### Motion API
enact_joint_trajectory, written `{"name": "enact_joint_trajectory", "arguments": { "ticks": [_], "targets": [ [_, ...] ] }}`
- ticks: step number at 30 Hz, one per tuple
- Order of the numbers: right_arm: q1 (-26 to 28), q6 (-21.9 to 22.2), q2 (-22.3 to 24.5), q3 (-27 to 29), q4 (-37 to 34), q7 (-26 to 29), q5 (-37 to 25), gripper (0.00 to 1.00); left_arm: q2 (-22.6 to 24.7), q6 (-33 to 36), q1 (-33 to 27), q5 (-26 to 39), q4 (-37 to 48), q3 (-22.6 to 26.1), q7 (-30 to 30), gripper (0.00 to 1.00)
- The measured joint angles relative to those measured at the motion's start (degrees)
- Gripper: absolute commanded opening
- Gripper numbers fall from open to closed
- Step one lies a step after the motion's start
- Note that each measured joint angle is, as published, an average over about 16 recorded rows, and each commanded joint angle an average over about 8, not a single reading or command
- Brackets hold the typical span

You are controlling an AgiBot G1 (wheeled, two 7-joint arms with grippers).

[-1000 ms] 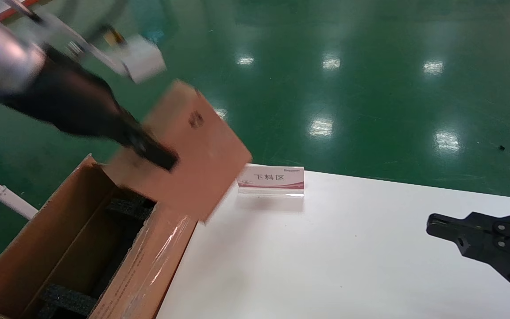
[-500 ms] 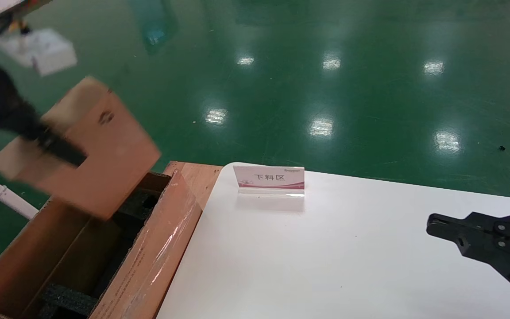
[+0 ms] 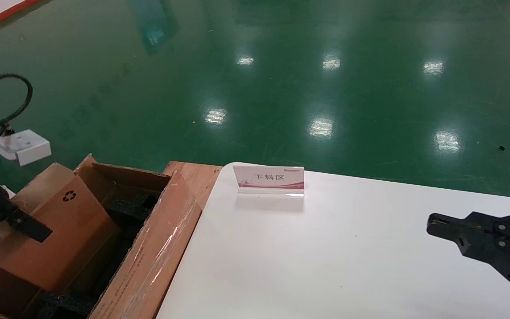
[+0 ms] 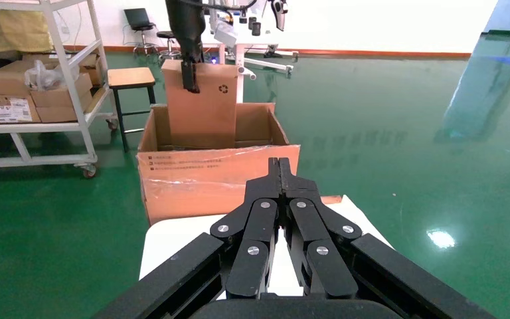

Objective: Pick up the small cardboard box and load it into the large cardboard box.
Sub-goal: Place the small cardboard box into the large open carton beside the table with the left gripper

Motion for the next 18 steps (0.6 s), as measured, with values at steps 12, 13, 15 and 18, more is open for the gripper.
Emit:
{"name": "enact_joint_trajectory", "arguments": {
  "ticks": [12,13,15,18],
  "targets": [
    [0.0,0.0,0.0,0.0,0.0,0.0,0.0,1.0,-2.2,-9.3,8.5,1.8,2.8,1.9,-0.4,0.0],
    [0.0,0.0,0.0,0.0,0.0,0.0,0.0,1.0,-2.2,-10.0,9.2,1.8,3.3,2.0,-0.4,0.0],
    [0.0,0.0,0.0,-0.1,0.0,0.0,0.0,1.0,-2.0,-11.3,10.5,1.8,4.2,2.2,-0.2,0.0],
    [0.0,0.0,0.0,-0.1,0.0,0.0,0.0,1.0,-1.7,-13.0,12.2,1.9,5.7,2.4,0.0,0.0]
  ]
}}
